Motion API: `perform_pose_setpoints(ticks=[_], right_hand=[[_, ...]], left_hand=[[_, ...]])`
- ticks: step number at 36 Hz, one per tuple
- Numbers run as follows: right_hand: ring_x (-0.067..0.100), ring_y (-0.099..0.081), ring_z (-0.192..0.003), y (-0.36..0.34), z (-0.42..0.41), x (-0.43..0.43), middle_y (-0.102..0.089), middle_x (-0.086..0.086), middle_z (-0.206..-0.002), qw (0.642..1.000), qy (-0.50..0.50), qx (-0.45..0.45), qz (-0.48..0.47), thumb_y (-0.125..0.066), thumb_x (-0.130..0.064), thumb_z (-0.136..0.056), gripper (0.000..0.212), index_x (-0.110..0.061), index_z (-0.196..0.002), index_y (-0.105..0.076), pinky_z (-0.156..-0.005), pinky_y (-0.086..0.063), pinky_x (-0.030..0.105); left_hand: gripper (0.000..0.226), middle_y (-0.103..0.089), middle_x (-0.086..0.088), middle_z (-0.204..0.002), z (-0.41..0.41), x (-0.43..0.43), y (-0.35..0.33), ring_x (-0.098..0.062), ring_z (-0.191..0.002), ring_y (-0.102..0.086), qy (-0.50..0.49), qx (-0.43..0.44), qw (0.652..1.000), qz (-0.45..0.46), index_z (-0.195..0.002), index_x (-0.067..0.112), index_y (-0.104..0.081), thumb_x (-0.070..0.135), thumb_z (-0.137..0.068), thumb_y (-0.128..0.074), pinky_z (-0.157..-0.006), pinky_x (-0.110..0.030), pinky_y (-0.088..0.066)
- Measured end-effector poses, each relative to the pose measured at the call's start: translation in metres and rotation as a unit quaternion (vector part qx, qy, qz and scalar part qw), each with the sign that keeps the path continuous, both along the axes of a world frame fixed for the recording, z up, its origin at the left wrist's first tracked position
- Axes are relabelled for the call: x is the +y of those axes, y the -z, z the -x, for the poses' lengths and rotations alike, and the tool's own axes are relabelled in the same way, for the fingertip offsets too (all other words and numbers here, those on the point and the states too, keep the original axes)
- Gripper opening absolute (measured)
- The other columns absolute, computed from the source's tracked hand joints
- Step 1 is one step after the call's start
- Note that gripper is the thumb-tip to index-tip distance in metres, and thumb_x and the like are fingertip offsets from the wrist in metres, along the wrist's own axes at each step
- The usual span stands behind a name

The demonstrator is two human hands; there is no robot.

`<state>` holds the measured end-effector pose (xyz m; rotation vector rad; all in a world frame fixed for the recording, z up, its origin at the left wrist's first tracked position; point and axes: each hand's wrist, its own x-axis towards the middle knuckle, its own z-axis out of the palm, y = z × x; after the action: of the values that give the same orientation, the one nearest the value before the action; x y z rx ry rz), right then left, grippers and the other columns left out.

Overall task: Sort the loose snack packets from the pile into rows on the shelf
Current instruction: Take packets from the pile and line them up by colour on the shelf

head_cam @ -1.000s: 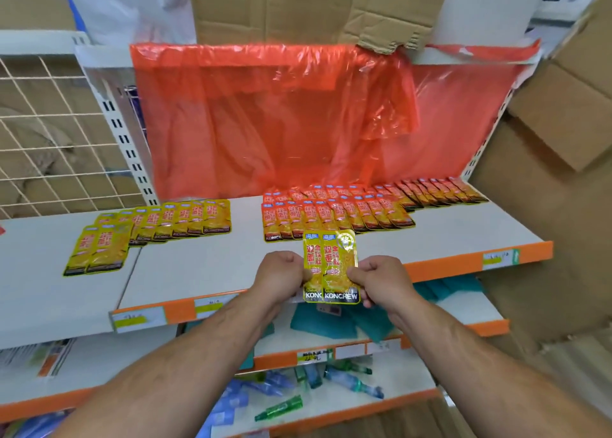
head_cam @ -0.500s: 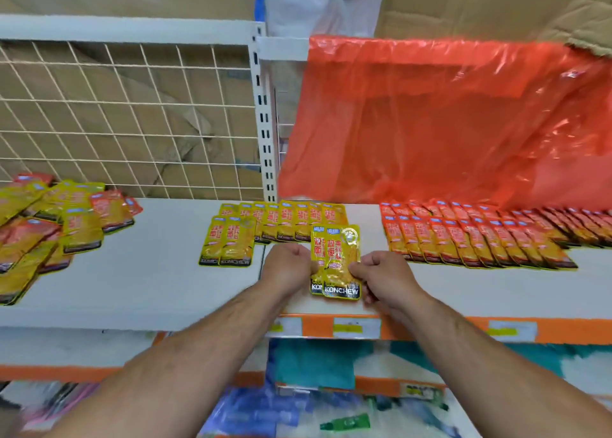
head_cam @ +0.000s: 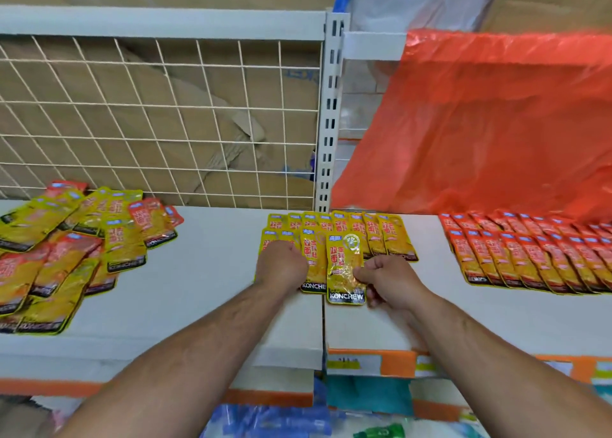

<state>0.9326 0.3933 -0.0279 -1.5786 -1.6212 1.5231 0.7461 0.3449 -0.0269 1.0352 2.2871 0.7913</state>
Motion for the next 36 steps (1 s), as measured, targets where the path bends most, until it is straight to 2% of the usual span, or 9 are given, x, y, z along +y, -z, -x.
perform_pose_setpoints(ticks=[5,8,11,16,22,26,29,36], right_hand=[[0.017,-0.042,-0.032,0.0,0.004,0.008,-0.049,0.011,-0.049,1.0,-0.007,-0.003,0.012,-0.069,-0.009,-0.09,0.032,-0.011,-0.066,-0.047,-0.038,-0.042,0.023],[0.019,-0.041,-0.034,0.004,0.005,0.011,-0.048,0.011,-0.048,1.0,-0.014,0.0,0.017,-0.068,-0.008,-0.09,0.041,-0.013,-0.059,-0.042,-0.043,-0.042,0.027],[0.02,-0.04,-0.036,0.007,0.003,0.012,-0.047,0.011,-0.047,1.0,-0.016,0.006,0.019,-0.068,-0.006,-0.09,0.047,-0.015,-0.055,-0.038,-0.044,-0.041,0.028],[0.021,-0.041,-0.039,0.01,0.003,0.012,-0.048,0.012,-0.048,0.999,-0.002,0.021,0.034,-0.069,-0.006,-0.088,0.039,-0.013,-0.06,-0.044,-0.043,-0.04,0.027],[0.02,-0.039,-0.039,0.01,0.003,0.012,-0.048,0.011,-0.047,0.999,0.003,0.03,0.043,-0.069,-0.007,-0.089,0.035,-0.012,-0.063,-0.047,-0.042,-0.04,0.027],[0.019,-0.038,-0.039,0.008,0.003,0.012,-0.047,0.01,-0.046,0.998,0.004,0.026,0.05,-0.069,-0.007,-0.089,0.034,-0.012,-0.063,-0.047,-0.043,-0.039,0.026],[0.019,-0.039,-0.038,0.004,0.007,0.014,-0.047,0.01,-0.046,0.999,-0.007,0.018,0.051,-0.071,-0.008,-0.088,0.035,-0.012,-0.062,-0.048,-0.042,-0.038,0.026],[0.02,-0.038,-0.033,-0.001,0.029,0.015,-0.048,0.012,-0.045,1.0,0.005,-0.022,0.014,-0.071,-0.007,-0.087,0.036,-0.009,-0.058,-0.049,-0.039,-0.037,0.024]], left_hand=[[0.029,-0.053,0.001,-0.067,0.001,0.001,0.001,-0.023,-0.071,-0.052,0.004,0.047,0.999,0.014,-0.058,0.015,-0.043,0.011,-0.082,-0.059,-0.057,-0.027,-0.036],[0.023,-0.062,-0.004,-0.077,0.001,0.003,0.001,-0.027,-0.077,-0.056,0.019,0.062,0.998,0.018,-0.062,0.015,-0.047,0.014,-0.082,-0.058,-0.064,-0.028,-0.041],[0.019,-0.063,-0.004,-0.079,0.001,0.005,0.003,-0.028,-0.08,-0.059,0.022,0.067,0.997,0.015,-0.065,0.015,-0.049,0.013,-0.081,-0.057,-0.064,-0.028,-0.042],[0.003,-0.065,-0.002,-0.08,0.002,0.004,0.004,-0.025,-0.079,-0.06,0.021,0.067,0.997,0.011,-0.078,0.01,-0.061,0.013,-0.077,-0.06,-0.066,-0.028,-0.046],[0.009,-0.064,0.0,-0.082,0.004,0.001,0.004,-0.026,-0.082,-0.06,0.02,0.076,0.997,0.009,-0.082,0.013,-0.059,0.016,-0.074,-0.06,-0.068,-0.029,-0.048],[0.013,-0.063,0.002,-0.087,0.005,-0.002,0.005,-0.025,-0.085,-0.059,0.018,0.094,0.995,0.001,-0.088,0.016,-0.057,0.024,-0.078,-0.062,-0.071,-0.031,-0.048],[0.017,-0.06,0.002,-0.092,0.006,-0.003,0.002,-0.024,-0.085,-0.059,0.015,0.122,0.992,-0.024,-0.091,0.018,-0.055,0.031,-0.083,-0.061,-0.071,-0.031,-0.047],[0.014,-0.052,-0.001,-0.102,0.014,-0.008,0.001,-0.023,-0.09,-0.057,0.023,0.166,0.983,-0.076,-0.097,0.02,-0.054,0.031,-0.088,-0.055,-0.071,-0.031,-0.044]])
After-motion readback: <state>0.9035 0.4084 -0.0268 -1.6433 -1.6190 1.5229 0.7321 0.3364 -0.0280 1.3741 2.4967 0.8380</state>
